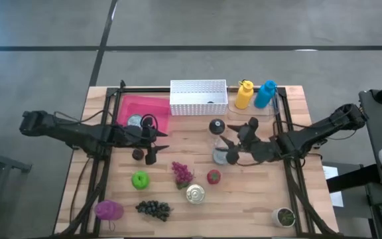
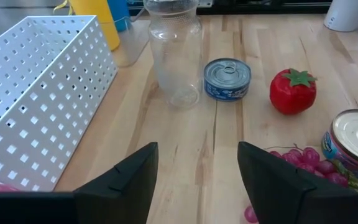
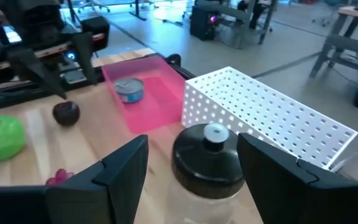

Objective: Pick & Place Food Item
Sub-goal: Put the transparent water bottle into the transparent bin

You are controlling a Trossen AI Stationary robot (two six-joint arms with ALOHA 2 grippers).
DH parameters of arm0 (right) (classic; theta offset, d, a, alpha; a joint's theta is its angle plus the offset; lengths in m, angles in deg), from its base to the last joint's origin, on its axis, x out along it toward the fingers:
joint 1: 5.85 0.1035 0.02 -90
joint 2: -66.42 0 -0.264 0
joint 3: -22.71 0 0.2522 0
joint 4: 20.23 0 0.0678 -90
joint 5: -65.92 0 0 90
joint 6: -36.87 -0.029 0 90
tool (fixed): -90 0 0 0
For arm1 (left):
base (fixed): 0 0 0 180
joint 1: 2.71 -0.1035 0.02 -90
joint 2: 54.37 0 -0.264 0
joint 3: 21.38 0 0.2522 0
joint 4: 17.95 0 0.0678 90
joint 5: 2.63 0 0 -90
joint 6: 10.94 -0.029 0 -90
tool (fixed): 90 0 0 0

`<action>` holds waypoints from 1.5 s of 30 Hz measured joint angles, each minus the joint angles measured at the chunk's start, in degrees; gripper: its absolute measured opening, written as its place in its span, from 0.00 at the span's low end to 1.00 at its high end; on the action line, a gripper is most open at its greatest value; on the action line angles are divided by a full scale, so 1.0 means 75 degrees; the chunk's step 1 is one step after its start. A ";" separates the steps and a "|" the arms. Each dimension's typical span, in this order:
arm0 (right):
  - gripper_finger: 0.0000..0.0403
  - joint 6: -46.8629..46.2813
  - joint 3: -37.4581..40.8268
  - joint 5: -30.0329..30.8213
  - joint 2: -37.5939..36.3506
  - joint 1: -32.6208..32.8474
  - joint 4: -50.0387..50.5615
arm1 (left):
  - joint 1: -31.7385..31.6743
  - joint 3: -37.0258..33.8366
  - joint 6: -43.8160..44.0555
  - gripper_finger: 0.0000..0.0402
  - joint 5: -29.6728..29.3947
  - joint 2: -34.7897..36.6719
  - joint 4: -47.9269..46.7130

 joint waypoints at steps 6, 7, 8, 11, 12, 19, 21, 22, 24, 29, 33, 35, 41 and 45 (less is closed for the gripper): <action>0.60 0.0123 0.0000 -0.0872 0.0075 -0.0646 -0.0149 | 0.0000 0.0000 0.0000 0.56 0.0000 0.0000 -0.0054; 0.60 0.0126 0.0000 -0.0877 0.0064 -0.0690 -0.0166 | 0.0000 0.0000 0.0000 0.56 -0.0002 0.0000 -0.0080; 0.60 0.0129 0.0000 -0.0885 0.0059 -0.0735 -0.0175 | 0.0000 0.0000 0.0000 0.56 0.0000 0.0000 -0.0094; 0.59 0.0159 0.0000 -0.0911 0.0078 -0.0896 -0.0328 | 0.0000 0.0000 0.0000 0.56 0.0000 0.0000 -0.0164; 0.59 0.0158 0.0000 -0.0910 0.0093 -0.0945 -0.0340 | 0.0000 0.0000 0.0002 0.56 0.0000 0.0000 -0.0165; 0.60 0.0157 0.0000 -0.0952 0.0338 -0.1138 -0.0396 | 0.0000 0.0000 0.0003 0.56 -0.0001 0.0000 -0.0164; 0.60 0.0158 0.0005 -0.0951 0.0361 -0.1144 -0.0341 | 0.0000 0.0000 0.0003 0.56 0.0000 0.0000 -0.0166; 0.61 0.0158 0.0008 -0.0951 0.0366 -0.1144 -0.0338 | 0.0000 0.0000 0.0003 0.56 0.0000 0.0000 -0.0166; 0.60 0.0158 0.0006 -0.0916 0.0365 -0.1150 -0.0376 | 0.0000 0.0000 0.0006 0.56 0.0000 0.0000 -0.0169; 0.58 0.0151 0.0006 -0.0909 0.0416 -0.1286 -0.0390 | 0.0000 0.0000 0.0004 0.56 -0.0001 0.0000 -0.0168; 0.58 0.0215 0.0006 -0.0900 0.0691 -0.1435 -0.0636 | 0.0000 0.0000 0.0018 0.56 0.0000 0.0000 -0.0169; 0.58 0.0390 0.0006 -0.0896 0.0802 -0.1462 -0.0730 | 0.0000 0.0000 0.0023 0.56 0.0000 0.0000 -0.0169; 0.57 0.0467 0.0006 -0.0878 0.0958 -0.1456 -0.0758 | 0.0000 0.0000 0.0027 0.56 0.0000 0.0000 -0.0193; 0.53 0.0476 0.0006 -0.0884 0.0989 -0.1456 -0.0764 | -0.0003 0.0000 0.0029 0.56 0.0000 0.0000 -0.0198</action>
